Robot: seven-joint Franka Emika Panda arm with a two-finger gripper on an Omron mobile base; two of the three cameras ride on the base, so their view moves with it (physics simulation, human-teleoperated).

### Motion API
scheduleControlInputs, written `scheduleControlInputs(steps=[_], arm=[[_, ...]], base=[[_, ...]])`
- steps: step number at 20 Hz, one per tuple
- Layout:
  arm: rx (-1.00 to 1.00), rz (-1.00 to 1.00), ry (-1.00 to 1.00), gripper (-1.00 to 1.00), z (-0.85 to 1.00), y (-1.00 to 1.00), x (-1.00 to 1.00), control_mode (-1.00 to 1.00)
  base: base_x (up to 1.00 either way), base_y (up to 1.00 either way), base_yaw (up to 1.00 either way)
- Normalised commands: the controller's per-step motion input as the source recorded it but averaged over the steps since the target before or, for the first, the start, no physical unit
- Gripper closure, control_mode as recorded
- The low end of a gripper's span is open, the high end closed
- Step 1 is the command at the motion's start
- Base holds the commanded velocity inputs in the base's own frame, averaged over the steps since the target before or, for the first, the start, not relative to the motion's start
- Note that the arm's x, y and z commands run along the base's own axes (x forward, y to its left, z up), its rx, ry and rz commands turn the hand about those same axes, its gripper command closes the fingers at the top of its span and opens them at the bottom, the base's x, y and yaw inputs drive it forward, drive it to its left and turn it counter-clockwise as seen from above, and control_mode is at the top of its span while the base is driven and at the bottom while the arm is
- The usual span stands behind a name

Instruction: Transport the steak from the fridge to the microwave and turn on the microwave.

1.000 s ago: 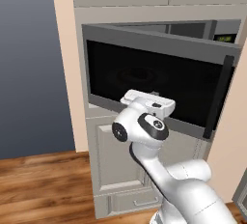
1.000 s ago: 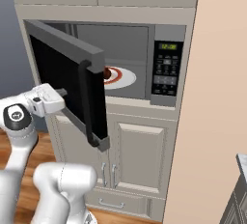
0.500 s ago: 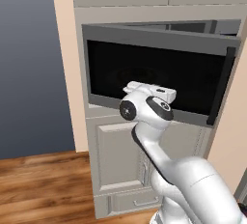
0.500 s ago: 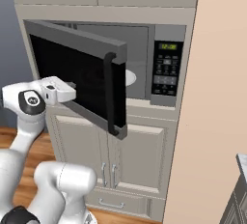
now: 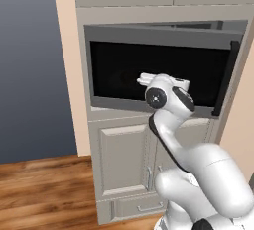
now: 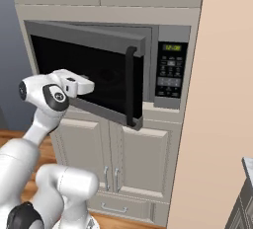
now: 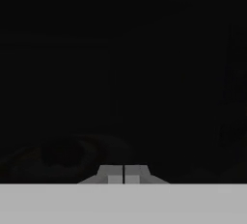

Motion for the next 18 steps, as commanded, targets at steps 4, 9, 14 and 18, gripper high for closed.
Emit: scheduleControlInputs(steps=[4, 9, 14, 18], arm=[[0.1, 0.16, 0.09, 1.0, 0.32, -0.23, 0.2, -1.0], [0.09, 0.15, 0.13, 1.0, 0.25, -0.18, 0.24, -1.0], [0.09, 0.14, 0.09, 1.0, 0.13, -0.2, 0.35, -1.0], [0.07, 0.14, 0.01, 1.0, 0.0, -0.24, 0.45, -1.0]], base=[[0.0, 0.0, 0.0], [0.0, 0.0, 0.0], [0.0, 0.0, 0.0], [0.0, 0.0, 0.0]])
